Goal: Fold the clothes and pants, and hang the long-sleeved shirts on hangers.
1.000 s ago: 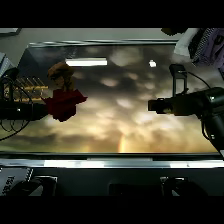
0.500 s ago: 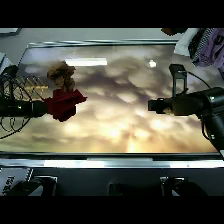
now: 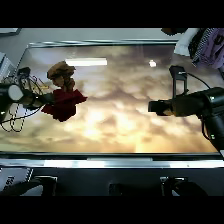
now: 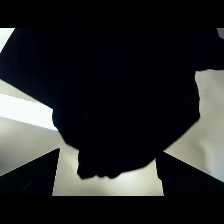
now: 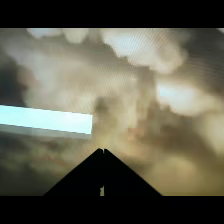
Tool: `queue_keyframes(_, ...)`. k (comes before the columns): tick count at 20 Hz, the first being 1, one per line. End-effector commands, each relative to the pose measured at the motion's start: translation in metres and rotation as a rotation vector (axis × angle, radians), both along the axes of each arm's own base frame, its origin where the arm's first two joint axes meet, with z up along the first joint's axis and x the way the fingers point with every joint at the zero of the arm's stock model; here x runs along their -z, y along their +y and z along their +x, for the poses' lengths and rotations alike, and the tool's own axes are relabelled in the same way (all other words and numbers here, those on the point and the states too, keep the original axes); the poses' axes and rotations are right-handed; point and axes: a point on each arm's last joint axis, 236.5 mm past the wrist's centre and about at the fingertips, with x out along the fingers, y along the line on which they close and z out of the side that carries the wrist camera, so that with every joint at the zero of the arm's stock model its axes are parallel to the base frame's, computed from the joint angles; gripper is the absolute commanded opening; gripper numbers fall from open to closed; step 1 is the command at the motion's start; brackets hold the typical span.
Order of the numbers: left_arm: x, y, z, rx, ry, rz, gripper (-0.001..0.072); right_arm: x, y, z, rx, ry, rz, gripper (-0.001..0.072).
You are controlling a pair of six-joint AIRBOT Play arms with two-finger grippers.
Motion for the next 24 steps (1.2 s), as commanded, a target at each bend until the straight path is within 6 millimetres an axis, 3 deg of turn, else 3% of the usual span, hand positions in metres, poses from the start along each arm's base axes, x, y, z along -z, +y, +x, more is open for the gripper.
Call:
queue_keyframes(1, 0.061, 0.004, 0.041, -0.014, -0.016, 0.006, 0.072, 0.003, -0.001, -0.008, 0.004, 0.036, -0.005, 0.0034)
queue_keyframes(2, 0.076, 0.004, 0.042, -0.027, 0.006, 0.001, 0.072, 0.004, -0.001, -0.008, 0.004, 0.038, -0.006, 0.0034)
queue_keyframes(3, 0.085, 0.004, 0.041, -0.036, 0.029, -0.004, 0.0581, 0.004, -0.001, -0.008, 0.004, 0.037, -0.005, 0.0034)
queue_keyframes(5, 0.088, -0.004, 0.034, -0.034, 0.071, -0.037, 0.0023, 0.003, -0.001, -0.007, 0.004, 0.034, -0.005, 0.0034)
queue_keyframes(7, 0.067, -0.03, 0.034, 0.046, 0.076, -0.111, 0.0013, 0.004, -0.002, -0.01, 0.004, 0.045, -0.008, 0.0035)
queue_keyframes(8, 0.048, -0.055, 0.035, 0.12, 0.054, -0.175, 0.0013, 0.005, -0.003, -0.011, 0.005, 0.053, -0.011, 0.0035)
queue_keyframes(10, -0.003, -0.12, 0.037, 0.25, -0.031, -0.344, 0.0013, 0.01, -0.017, -0.018, 0.062, 0.093, -0.052, 0.0035)
queue_keyframes(12, -0.053, -0.192, 0.026, 0.369, -0.098, -0.499, 0.0013, 0.016, -0.044, -0.032, 0.12, 0.154, -0.153, 0.0035)
queue_keyframes(13, -0.071, -0.228, 0.015, 0.43, -0.109, -0.552, 0.0013, 0.017, -0.059, -0.04, 0.14, 0.185, -0.216, 0.0035)
queue_keyframes(15, -0.089, -0.291, -0.015, 0.548, -0.111, -0.611, 0.0013, 0.014, -0.094, -0.057, 0.192, 0.239, -0.358, 0.0036)
queue_keyframes(17, -0.089, -0.35, -0.051, 0.626, -0.089, -0.651, 0.0013, -0.002, -0.13, -0.07, 0.255, 0.245, -0.493, 0.004)
queue_keyframes(18, -0.084, -0.376, -0.069, 0.655, -0.07, -0.665, 0.0013, -0.013, -0.145, -0.073, 0.287, 0.222, -0.549, 0.0084)
queue_keyframes(20, -0.058, -0.423, -0.102, 0.703, -0.013, -0.675, 0.0013, -0.036, -0.168, -0.077, 0.338, 0.149, -0.617, 0.0092)
queue_keyframes(23, 0.008, -0.461, -0.145, 0.753, 0.13, -0.634, 0.002, -0.056, -0.176, -0.077, 0.362, 0.054, -0.618, 0.0091)
queue_keyframes(24, 0.023, -0.463, -0.149, 0.753, 0.161, -0.621, 0.0089, -0.058, -0.174, -0.075, 0.366, 0.032, -0.6, 0.0093)
